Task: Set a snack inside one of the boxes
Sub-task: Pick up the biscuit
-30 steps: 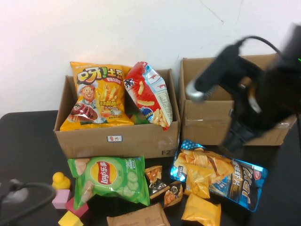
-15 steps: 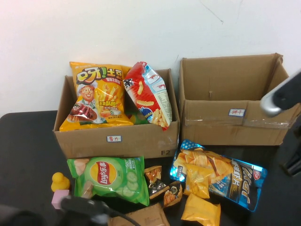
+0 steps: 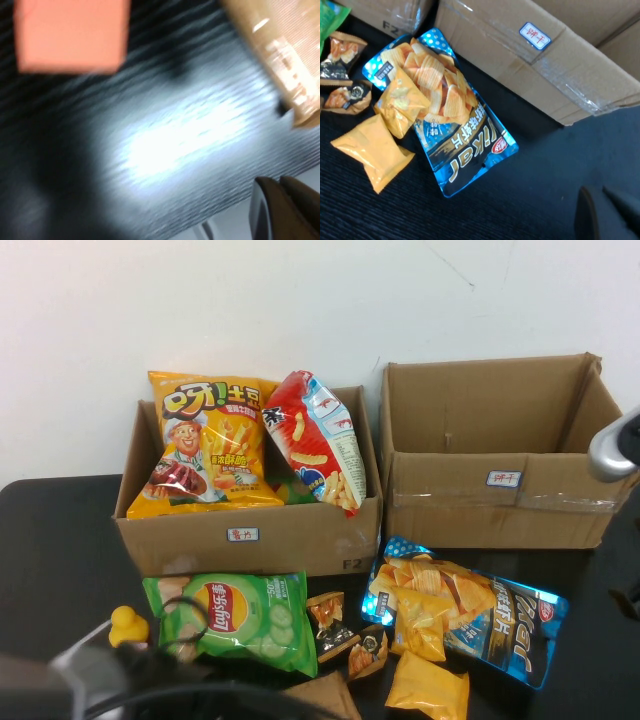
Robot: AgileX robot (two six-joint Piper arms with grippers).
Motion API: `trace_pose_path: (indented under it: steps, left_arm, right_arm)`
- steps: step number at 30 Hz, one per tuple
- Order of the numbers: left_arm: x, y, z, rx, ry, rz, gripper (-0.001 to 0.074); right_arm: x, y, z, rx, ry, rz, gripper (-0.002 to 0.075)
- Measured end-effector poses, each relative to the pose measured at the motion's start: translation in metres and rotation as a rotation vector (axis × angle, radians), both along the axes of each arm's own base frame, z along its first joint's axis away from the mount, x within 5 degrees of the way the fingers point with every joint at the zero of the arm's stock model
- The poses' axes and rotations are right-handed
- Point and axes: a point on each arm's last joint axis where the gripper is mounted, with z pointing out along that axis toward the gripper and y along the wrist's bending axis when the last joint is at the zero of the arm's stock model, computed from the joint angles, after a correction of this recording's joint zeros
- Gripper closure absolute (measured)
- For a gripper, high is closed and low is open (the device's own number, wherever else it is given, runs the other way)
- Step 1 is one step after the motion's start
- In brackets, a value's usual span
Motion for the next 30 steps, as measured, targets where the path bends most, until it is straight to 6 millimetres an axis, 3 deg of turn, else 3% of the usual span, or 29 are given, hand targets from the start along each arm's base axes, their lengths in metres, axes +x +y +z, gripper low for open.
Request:
trace_pose_path:
  steps: [7, 13, 20, 30]
  left_arm:
    - [0.022, -0.027, -0.012, -0.03, 0.062, -0.06, 0.0737]
    - [0.016, -0.027, -0.029, 0.022, 0.162, -0.132, 0.0737]
    - [0.018, -0.027, -0.042, 0.045, 0.154, -0.144, 0.0737]
    - [0.042, -0.047, -0.032, -0.025, 0.033, -0.138, 0.0737]
  right_arm:
    - [0.0, -0.001, -0.001, -0.022, 0.007, 0.009, 0.0727]
    - [0.0, -0.001, -0.001, -0.036, 0.003, 0.02, 0.0727]
    - [0.0, -0.001, 0.0, -0.046, -0.007, 0.025, 0.0727]
    - [0.001, 0.0, 0.001, -0.041, -0.024, 0.035, 0.0727]
